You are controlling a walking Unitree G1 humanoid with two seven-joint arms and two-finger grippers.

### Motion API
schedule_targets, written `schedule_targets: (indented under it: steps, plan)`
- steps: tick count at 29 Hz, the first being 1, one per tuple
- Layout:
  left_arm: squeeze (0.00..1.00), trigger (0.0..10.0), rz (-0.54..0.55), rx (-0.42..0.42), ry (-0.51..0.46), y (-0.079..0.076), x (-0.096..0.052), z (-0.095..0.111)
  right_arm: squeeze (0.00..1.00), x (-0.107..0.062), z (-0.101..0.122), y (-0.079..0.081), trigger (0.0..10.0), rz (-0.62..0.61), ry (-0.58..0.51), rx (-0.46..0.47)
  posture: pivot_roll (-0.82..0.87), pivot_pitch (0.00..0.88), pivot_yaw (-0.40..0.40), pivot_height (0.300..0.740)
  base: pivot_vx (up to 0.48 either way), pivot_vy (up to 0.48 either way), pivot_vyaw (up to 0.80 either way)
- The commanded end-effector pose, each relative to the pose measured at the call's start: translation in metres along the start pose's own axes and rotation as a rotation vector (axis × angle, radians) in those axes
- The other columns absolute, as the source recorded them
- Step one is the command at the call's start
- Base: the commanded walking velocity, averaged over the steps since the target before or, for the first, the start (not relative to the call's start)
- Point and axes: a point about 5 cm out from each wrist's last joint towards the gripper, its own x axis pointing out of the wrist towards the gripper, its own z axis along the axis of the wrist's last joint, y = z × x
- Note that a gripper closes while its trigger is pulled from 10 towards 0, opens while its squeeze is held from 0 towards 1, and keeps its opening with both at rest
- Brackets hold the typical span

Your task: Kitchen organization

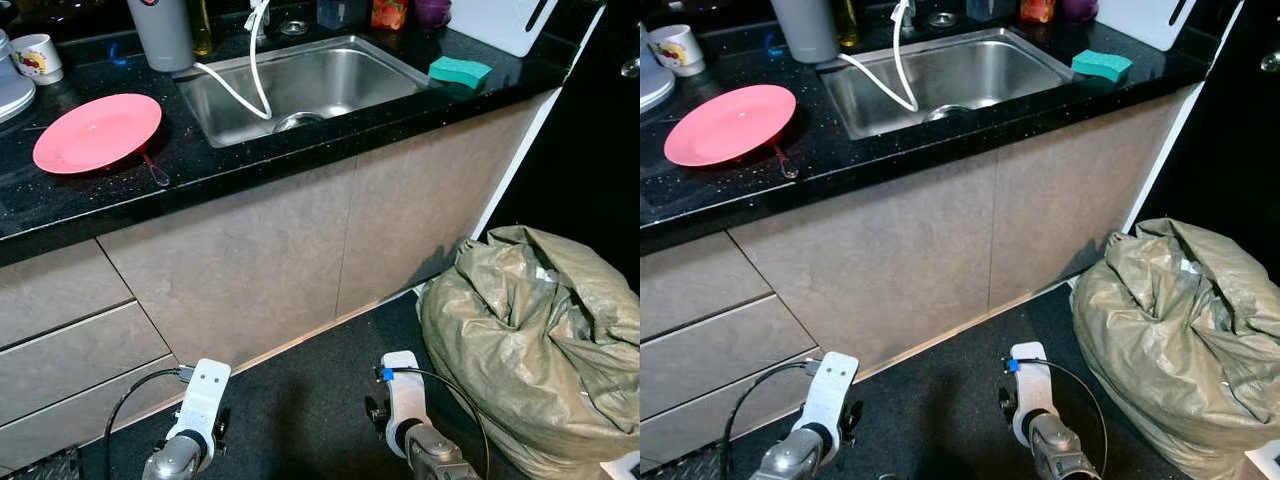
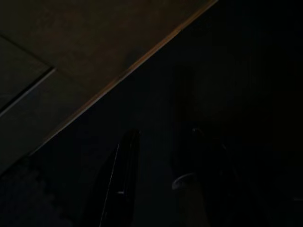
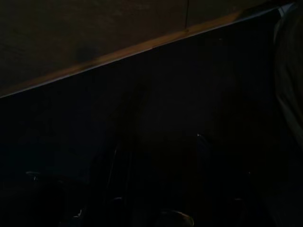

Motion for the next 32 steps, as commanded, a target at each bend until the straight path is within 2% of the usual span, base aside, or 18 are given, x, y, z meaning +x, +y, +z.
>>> schedule_targets:
  steps: [1,7,12,16,24,32]
  plan:
    - [0.00,10.0,-0.014,-0.012,-0.001,-0.001,-0.002,-0.002,0.00,0.000,-0.005,0.002,10.0,0.008,0.021,0.004,0.04,0.096,0.000,0.740,0.000,0.000,0.00]
    - [0.00,10.0,-0.017,-0.020,-0.024,0.000,-0.008,0.000,0.00,0.000,-0.004,0.002,10.0,0.008,0.019,0.005,0.04,0.096,0.004,0.740,0.000,0.000,0.00]
    - [0.00,10.0,0.090,0.004,0.062,0.005,0.003,-0.006,0.00,0.000,-0.003,0.003,10.0,0.005,0.018,0.006,0.04,0.096,0.002,0.740,0.000,0.000,0.00]
    - [0.00,10.0,0.092,0.049,0.098,0.001,0.009,-0.004,0.00,0.000,-0.003,0.002,10.0,0.004,0.016,0.004,0.02,0.097,0.004,0.740,0.000,0.000,0.00]
    - [0.00,10.0,0.080,0.046,0.095,-0.006,0.018,0.001,0.00,0.000,0.000,-0.001,10.0,-0.001,0.007,-0.002,0.01,0.090,0.005,0.740,0.000,0.000,0.00]
    - [0.00,10.0,0.056,0.028,0.035,-0.012,0.021,0.009,0.00,0.000,0.000,-0.002,10.0,-0.010,-0.003,0.004,0.01,0.085,0.013,0.740,0.000,0.000,0.00]
